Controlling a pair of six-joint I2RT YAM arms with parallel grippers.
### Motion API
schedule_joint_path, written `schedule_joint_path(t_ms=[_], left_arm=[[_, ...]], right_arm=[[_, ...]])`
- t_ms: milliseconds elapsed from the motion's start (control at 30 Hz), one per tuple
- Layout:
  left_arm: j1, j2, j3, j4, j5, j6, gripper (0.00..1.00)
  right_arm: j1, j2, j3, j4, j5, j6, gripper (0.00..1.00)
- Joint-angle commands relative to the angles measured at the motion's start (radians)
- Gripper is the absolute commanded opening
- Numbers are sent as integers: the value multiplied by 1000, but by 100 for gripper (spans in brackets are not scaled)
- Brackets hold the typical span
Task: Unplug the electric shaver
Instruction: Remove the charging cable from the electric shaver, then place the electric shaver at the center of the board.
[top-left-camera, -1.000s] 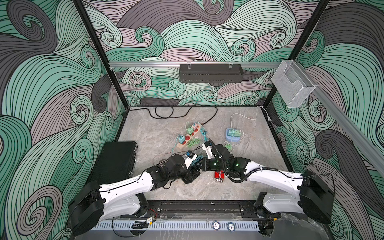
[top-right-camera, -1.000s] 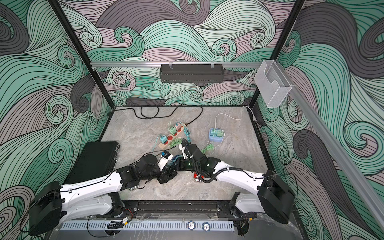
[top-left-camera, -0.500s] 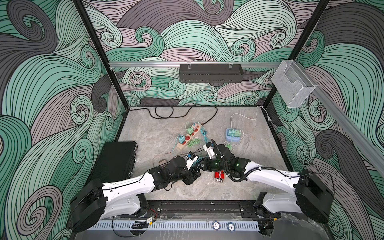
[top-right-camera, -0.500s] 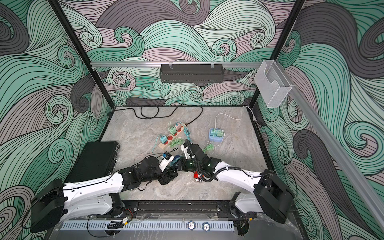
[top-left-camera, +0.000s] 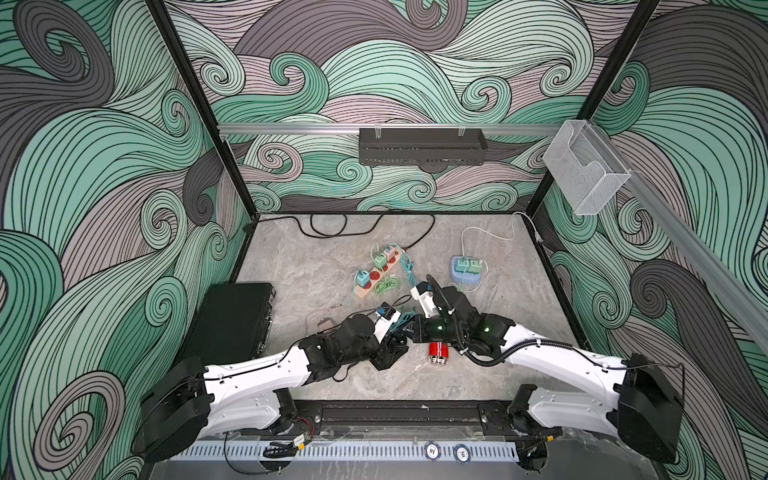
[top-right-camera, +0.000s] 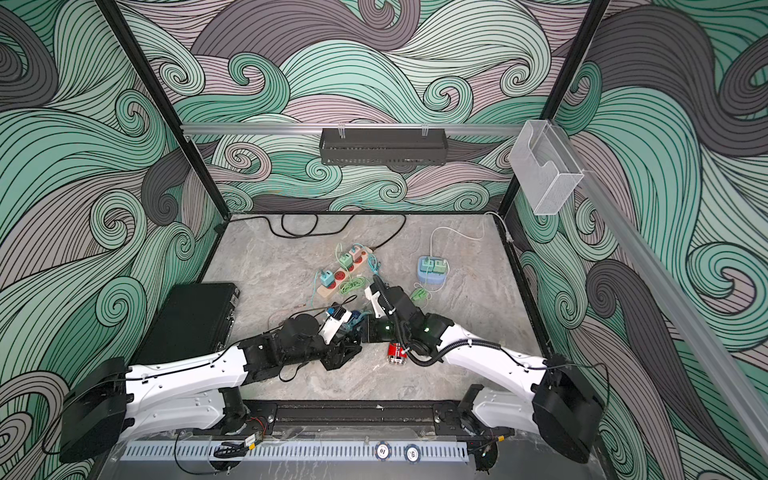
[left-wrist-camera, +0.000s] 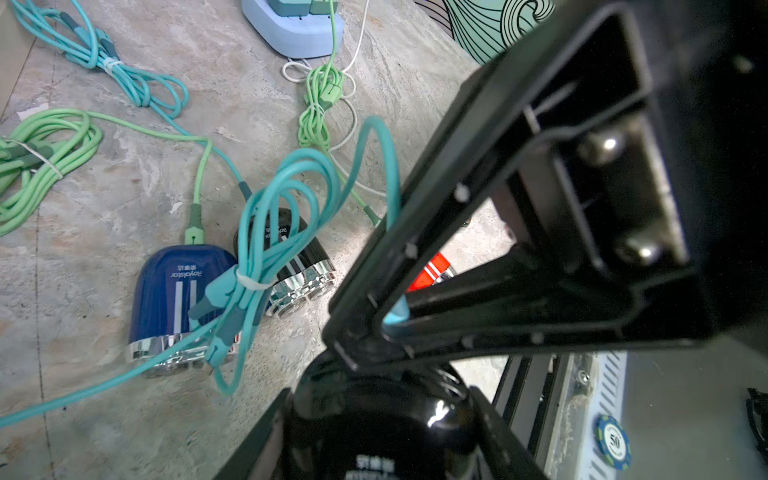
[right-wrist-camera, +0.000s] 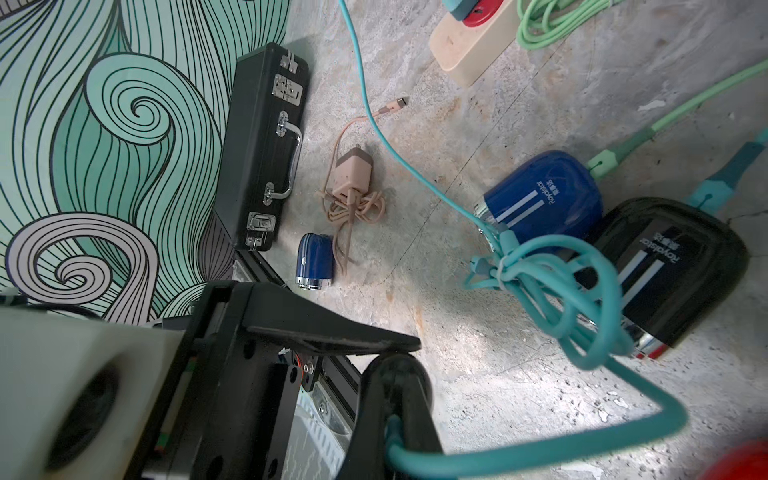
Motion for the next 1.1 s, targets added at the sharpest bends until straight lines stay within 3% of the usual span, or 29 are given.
schedule_joint_path(t_ms=[0,200,333,433,667,900,1067], left_arm=[[-7,7,-50,-267,-32,-24,31],[-7,-23,-58,-283,-49,-35,30],[-7,-42,-68,-299,-62,-50,29],[-9,-46,-72,-314,-65,-57,29],[-13,-65,-72,-338,-73,-63,29],[-17,-137,-74,-389,-100,-107,29],[-19,-171,-51,-493,-166,-247,26]], right_arm=[[-59,-31,-7,118,22,30,6],[-66,3,-1,172,-49,56,6],[-47,-16,47,-10,99,-40,6],[-50,-47,34,-31,163,-53,6],[-82,-30,-15,149,-24,35,6],[-82,-9,8,104,-15,2,6],[-81,14,7,96,-43,-18,7]])
